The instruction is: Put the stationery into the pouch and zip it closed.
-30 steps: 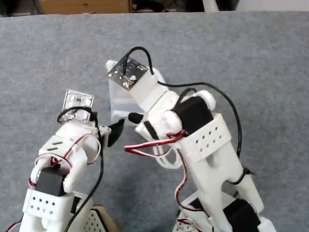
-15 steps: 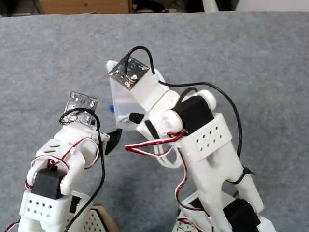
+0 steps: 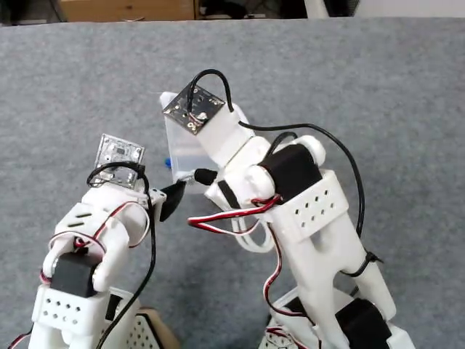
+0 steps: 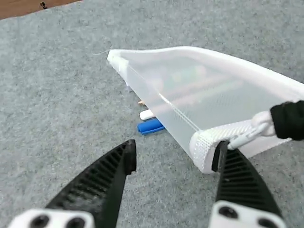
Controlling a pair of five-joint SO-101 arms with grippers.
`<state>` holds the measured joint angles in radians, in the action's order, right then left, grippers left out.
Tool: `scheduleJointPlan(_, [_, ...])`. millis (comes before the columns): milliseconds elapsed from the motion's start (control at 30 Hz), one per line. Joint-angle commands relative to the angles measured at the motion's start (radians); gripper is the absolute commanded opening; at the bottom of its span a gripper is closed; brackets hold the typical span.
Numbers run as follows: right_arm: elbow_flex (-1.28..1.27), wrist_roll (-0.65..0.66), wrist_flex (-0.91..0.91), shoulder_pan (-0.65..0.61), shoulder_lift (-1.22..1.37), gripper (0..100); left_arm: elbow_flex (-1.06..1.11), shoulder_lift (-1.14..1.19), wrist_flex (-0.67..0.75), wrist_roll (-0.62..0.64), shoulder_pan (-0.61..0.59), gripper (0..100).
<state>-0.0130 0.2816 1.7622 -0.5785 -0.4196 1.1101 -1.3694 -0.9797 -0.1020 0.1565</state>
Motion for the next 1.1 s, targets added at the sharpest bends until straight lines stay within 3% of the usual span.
scheduleJointPlan(0, [0.048, -0.011, 0.003, 0.015, -0.001, 1.2, 0.027, 0.002, 0.064, -0.003, -0.005, 29])
scheduleJointPlan(467, [0.048, -0.011, 0.003, 0.015, -0.004, 1.2, 0.044, 0.002, 0.091, -0.005, -0.005, 29])
scheduleJointPlan(700, [0.050, -0.014, 0.003, 0.015, -0.007, 1.2, 0.093, 0.002, 0.187, -0.003, -0.005, 3])
scheduleJointPlan(833, [0.048, -0.014, 0.003, 0.015, -0.008, 1.2, 0.114, 0.002, 0.201, -0.003, -0.005, 6])
scheduleJointPlan(933, [0.050, -0.011, 0.003, 0.018, -0.008, 1.2, 0.097, 0.000, 0.192, -0.002, -0.004, 2])
scheduleJointPlan(1067, [0.051, -0.009, 0.003, 0.018, -0.008, 1.2, -0.033, 0.002, 0.063, 0.103, 0.013, 3])
